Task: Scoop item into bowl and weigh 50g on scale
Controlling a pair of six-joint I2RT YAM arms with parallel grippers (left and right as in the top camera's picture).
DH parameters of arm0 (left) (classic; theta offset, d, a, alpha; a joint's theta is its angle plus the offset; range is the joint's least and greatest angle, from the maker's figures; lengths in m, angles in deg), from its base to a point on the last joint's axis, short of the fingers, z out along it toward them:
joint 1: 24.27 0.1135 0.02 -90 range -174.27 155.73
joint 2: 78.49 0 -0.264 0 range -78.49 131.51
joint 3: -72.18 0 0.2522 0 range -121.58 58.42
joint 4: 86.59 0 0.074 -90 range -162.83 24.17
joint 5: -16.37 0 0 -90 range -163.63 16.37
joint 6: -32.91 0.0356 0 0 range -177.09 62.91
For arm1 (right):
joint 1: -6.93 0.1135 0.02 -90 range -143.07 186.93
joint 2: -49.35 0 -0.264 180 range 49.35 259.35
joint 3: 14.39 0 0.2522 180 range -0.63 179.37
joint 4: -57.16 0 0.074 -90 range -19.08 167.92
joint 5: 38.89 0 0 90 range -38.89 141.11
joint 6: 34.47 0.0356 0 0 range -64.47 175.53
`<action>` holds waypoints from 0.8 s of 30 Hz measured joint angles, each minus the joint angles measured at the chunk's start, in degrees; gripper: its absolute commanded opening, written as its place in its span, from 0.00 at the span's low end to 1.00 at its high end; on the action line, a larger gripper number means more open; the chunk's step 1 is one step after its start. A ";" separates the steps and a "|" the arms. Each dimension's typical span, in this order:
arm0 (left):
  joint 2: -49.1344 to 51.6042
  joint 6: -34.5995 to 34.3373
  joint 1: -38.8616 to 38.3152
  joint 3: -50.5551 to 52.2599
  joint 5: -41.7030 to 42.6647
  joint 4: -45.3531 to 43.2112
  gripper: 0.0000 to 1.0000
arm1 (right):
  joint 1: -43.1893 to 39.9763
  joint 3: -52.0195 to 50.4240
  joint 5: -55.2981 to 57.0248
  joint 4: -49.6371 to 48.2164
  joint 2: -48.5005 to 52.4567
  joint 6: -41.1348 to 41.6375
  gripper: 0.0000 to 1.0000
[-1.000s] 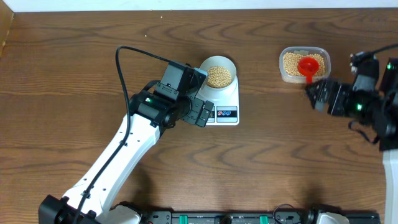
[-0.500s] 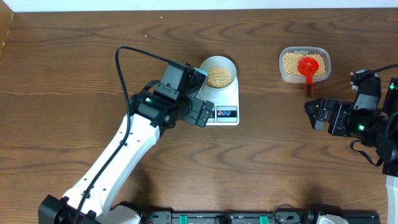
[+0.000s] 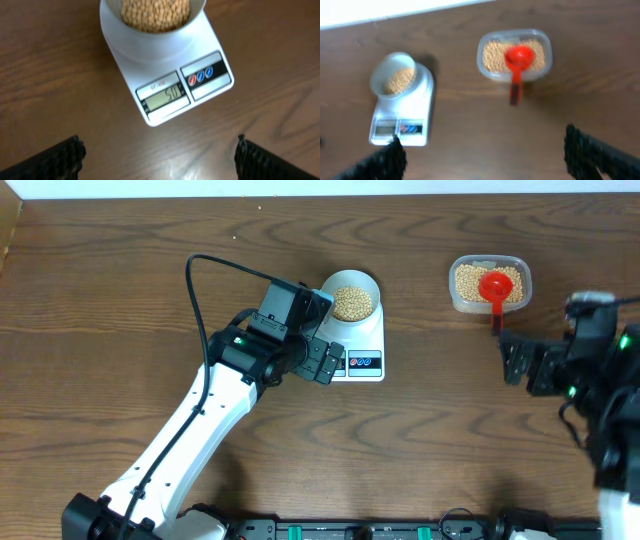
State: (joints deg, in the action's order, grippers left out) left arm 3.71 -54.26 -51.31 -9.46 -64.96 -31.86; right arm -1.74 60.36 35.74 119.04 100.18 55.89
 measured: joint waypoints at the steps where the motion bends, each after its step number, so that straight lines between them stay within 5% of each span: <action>1: 0.00 0.00 0.00 0.00 0.02 -0.02 0.98 | 0.00 -3.06 0.52 -2.93 -2.34 -0.04 0.99; 13: 0.00 0.00 0.00 0.02 0.02 0.00 0.98 | 0.81 -39.28 4.96 -33.79 -31.43 -0.87 0.99; 24: 0.00 0.00 0.00 0.02 0.02 -0.04 0.98 | 1.14 -54.69 5.64 -43.50 -45.46 -0.87 0.99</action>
State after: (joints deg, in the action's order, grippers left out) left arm 3.71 -54.26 -51.31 -9.43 -64.94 -31.90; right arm -0.60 5.67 41.38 75.54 54.72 55.02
